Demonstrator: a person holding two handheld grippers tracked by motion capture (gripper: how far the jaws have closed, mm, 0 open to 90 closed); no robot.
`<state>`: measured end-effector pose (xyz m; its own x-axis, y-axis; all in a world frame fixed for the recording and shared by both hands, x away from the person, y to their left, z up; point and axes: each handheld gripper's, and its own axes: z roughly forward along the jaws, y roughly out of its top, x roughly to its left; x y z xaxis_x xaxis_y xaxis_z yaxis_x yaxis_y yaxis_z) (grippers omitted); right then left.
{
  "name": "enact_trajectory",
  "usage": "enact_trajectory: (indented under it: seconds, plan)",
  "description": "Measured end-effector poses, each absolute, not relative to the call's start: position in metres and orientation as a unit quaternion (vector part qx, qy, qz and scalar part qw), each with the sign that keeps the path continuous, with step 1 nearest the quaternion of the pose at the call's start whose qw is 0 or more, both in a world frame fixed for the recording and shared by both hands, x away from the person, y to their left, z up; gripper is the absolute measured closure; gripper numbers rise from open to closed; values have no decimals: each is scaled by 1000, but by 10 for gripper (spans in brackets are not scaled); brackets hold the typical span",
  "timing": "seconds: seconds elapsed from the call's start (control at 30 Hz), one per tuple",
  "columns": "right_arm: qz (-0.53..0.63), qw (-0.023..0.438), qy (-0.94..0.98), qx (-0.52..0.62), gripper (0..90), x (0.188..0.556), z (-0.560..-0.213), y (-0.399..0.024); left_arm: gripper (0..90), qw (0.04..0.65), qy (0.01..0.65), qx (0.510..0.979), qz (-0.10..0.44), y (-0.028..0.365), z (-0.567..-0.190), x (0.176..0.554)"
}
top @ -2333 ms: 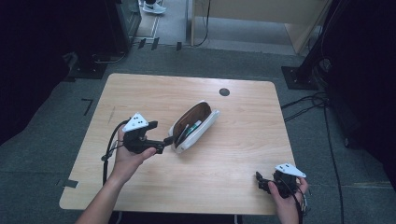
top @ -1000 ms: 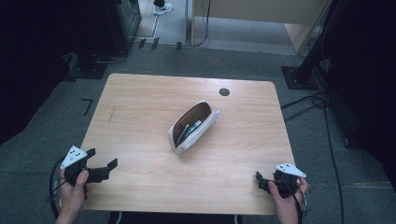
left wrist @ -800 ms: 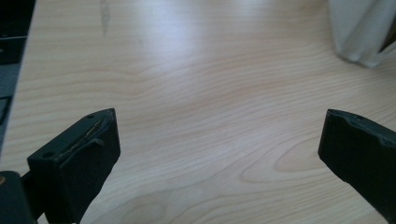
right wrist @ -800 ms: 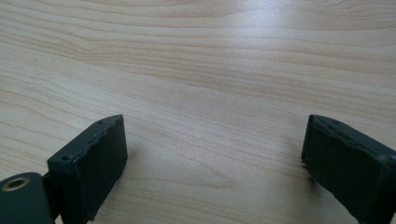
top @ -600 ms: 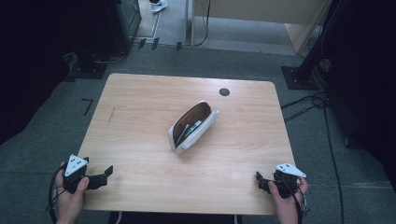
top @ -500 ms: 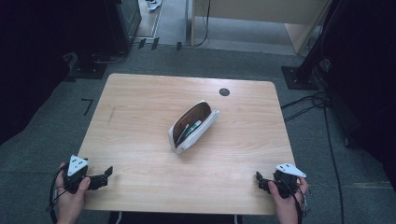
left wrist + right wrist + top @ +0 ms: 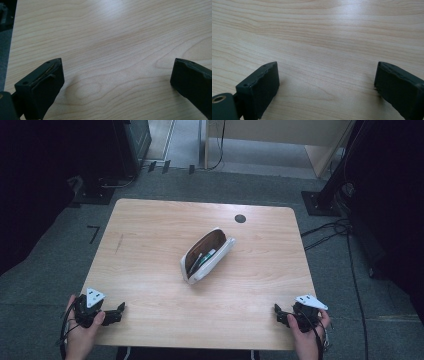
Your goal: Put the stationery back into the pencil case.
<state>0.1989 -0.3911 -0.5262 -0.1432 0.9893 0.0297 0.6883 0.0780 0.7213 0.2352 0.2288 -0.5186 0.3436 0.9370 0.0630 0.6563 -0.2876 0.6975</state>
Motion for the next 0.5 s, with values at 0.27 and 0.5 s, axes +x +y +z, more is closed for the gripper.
enact_trajectory:
  seconds: [0.27, 0.5]
  plan:
    - [305, 246, 692, 606, 54, 199, -526, -391, 0, 299, 524, 769, 212, 233, -519, 239]
    - [305, 247, 692, 606, 52, 199, -526, -391, 0, 297, 534, 762, 216, 230, -519, 238]
